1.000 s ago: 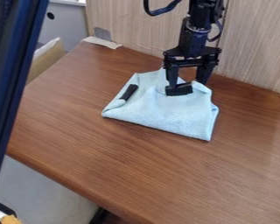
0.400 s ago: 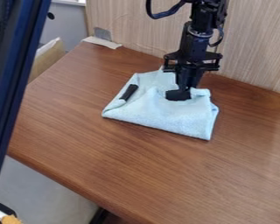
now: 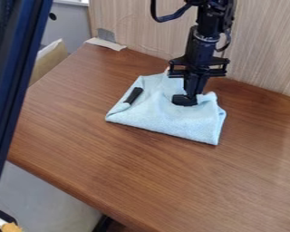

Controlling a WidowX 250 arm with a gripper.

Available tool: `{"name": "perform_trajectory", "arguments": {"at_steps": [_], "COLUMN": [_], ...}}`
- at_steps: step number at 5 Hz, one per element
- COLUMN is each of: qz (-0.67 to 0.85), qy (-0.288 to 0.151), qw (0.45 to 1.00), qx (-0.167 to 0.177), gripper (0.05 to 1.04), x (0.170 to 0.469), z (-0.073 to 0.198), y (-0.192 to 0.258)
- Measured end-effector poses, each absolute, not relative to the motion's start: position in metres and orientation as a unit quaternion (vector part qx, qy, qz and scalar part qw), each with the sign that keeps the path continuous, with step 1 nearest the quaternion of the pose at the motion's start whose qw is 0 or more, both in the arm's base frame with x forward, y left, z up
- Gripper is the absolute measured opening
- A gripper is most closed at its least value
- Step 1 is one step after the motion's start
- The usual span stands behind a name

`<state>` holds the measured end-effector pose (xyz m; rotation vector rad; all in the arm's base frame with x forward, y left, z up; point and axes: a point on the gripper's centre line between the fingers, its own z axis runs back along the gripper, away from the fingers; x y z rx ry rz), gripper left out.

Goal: Unfold the cloth from top left to bottom right

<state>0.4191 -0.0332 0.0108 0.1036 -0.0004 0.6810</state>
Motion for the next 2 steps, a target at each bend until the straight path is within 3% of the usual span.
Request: {"name": "perform_trajectory", "arguments": {"at_steps": [1, 2], "qz": [0.330, 0.320], "qy": [-0.004, -0.015], "qw": [0.943, 0.946], "qx": [0.051, 0.058], "gripper": [0.055, 0.055], "x": [0.420, 0.419], "z": [0.014, 0.035], "y": [-0.033, -0.030]}}
